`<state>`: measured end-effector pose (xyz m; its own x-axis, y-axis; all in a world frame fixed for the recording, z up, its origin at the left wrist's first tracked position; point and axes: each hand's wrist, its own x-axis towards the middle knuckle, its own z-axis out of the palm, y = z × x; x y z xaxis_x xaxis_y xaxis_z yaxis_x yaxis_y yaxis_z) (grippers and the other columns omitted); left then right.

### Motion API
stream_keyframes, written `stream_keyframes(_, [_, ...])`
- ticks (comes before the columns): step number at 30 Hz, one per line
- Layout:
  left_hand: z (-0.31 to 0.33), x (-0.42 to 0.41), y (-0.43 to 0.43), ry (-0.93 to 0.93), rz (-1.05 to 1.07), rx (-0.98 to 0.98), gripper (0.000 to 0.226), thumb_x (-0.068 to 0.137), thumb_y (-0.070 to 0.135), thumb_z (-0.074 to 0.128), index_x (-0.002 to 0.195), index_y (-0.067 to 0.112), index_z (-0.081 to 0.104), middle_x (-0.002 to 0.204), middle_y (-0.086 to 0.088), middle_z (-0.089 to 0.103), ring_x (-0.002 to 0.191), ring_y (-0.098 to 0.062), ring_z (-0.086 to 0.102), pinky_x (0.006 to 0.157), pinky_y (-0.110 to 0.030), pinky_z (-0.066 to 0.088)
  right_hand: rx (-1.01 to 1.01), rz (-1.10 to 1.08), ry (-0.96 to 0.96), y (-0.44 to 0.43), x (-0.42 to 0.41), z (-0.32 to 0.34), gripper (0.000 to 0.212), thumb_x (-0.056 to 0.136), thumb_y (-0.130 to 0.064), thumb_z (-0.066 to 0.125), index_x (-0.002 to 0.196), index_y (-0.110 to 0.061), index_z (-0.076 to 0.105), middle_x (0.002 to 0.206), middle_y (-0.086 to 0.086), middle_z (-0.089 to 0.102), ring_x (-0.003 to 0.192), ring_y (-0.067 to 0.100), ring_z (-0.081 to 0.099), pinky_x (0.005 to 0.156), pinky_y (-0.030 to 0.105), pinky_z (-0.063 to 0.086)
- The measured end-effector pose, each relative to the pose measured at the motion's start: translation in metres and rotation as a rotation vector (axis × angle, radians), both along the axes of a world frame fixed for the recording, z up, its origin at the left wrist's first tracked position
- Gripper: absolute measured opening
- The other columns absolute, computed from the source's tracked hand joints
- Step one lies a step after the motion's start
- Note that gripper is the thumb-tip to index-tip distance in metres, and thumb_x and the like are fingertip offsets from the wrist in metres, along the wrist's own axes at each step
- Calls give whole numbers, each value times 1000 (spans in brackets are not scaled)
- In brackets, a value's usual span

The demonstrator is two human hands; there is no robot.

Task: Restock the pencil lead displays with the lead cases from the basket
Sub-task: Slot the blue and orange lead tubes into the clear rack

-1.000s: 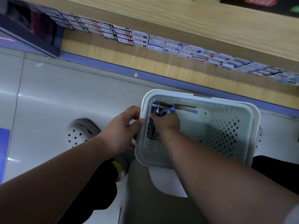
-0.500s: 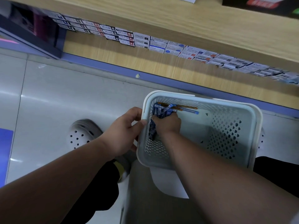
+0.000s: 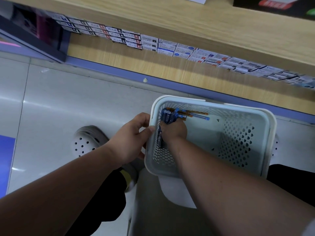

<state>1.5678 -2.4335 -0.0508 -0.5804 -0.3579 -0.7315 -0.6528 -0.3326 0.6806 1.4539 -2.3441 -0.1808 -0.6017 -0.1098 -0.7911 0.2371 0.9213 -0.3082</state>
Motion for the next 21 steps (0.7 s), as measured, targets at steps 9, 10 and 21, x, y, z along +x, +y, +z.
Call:
stream_keyframes(9, [1, 0, 1, -4, 1, -4, 13, 104, 18, 48, 104, 25, 59, 89, 9, 62, 69, -19, 65, 58, -51, 61, 36, 38, -20, -9, 10, -2, 52, 101, -37, 55, 138, -2, 46, 139, 20, 45, 123, 37, 52, 103, 40, 43])
stream_keyframes(10, [1, -1, 1, -2, 1, -7, 13, 104, 18, 48, 103, 25, 59, 87, 10, 62, 69, -18, 65, 58, -49, 61, 18, 46, -21, -7, 11, -1, 51, 102, -36, 54, 138, -1, 46, 139, 20, 45, 122, 37, 53, 101, 39, 43])
stream_keyframes(21, [-1, 2, 0, 8, -20, -35, 12, 104, 21, 48, 106, 26, 59, 87, 12, 63, 72, -20, 67, 59, -48, 61, -149, 22, -177, 4, 2, 1, 33, 101, -35, 55, 120, -10, 64, 115, 11, 69, 105, 31, 64, 89, 35, 48])
